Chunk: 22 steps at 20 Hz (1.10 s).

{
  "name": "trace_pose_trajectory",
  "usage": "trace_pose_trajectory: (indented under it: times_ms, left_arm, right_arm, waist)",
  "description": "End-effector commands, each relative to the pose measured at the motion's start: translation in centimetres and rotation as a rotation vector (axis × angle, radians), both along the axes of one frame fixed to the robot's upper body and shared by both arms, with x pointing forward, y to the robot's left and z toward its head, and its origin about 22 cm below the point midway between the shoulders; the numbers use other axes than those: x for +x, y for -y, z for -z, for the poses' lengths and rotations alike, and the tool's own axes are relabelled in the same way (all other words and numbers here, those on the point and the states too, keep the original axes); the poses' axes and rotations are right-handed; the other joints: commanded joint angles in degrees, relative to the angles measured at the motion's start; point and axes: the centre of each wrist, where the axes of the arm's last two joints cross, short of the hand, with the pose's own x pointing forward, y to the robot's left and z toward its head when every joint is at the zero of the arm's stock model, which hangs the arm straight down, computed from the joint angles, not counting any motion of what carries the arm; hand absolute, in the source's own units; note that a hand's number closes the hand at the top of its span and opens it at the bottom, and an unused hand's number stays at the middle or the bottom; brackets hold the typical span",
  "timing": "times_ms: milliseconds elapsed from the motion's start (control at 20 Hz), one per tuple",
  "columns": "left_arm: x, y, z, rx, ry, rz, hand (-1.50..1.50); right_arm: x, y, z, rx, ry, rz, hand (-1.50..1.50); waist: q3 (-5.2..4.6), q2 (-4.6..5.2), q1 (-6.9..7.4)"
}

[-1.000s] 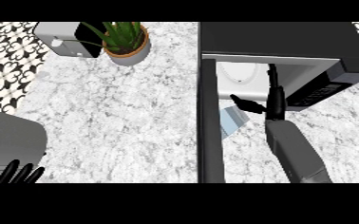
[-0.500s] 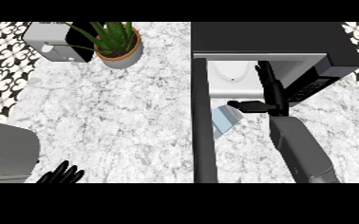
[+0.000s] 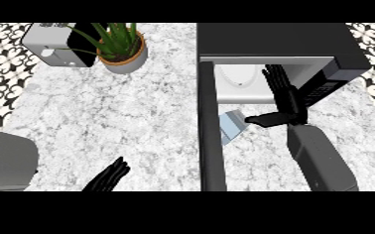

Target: Pick up the milk, place it into the microwave and close the microwave

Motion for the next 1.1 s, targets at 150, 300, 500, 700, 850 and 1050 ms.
trace_pose_trajectory:
  times_ms: [150, 300, 500, 700, 850, 1050]
  left_arm:
    - [1.1, 2.8, 2.1, 0.030, 0.023, 0.055, 1.50]
    - [4.5, 5.7, 1.9, 0.077, 0.027, 0.066, 1.50]
    - [5.3, 5.7, 2.5, 0.116, 0.009, 0.067, 1.50]
    - [7.2, 8.1, 3.6, 0.190, 0.023, 0.116, 1.50]
    - [9.5, 8.5, 2.1, 0.224, 0.064, 0.130, 1.50]
    - [7.8, 11.3, 5.1, 0.204, 0.061, 0.193, 1.50]
  right_arm:
    - [-7.9, 2.8, 3.1, -0.047, -0.039, 0.024, -1.50]
    - [-10.7, 3.0, 3.5, -0.073, -0.079, 0.033, -1.50]
    - [-15.7, 6.5, 3.3, -0.057, -0.060, 0.094, -1.50]
    - [-19.4, 8.6, 2.3, -0.048, -0.039, 0.146, -1.50]
    - [-22.7, 10.9, 1.3, -0.069, -0.032, 0.154, -1.50]
    - [-26.0, 13.8, 0.9, -0.039, -0.030, 0.172, -1.50]
  waist:
    - [-0.15, -0.33, -0.81]
    - [-0.14, -0.18, -1.26]
    - [-0.11, -0.11, -0.82]
    - [-0.13, -0.06, -1.23]
    - [-0.13, -0.04, -1.21]
    - [-0.11, -0.01, -0.69]
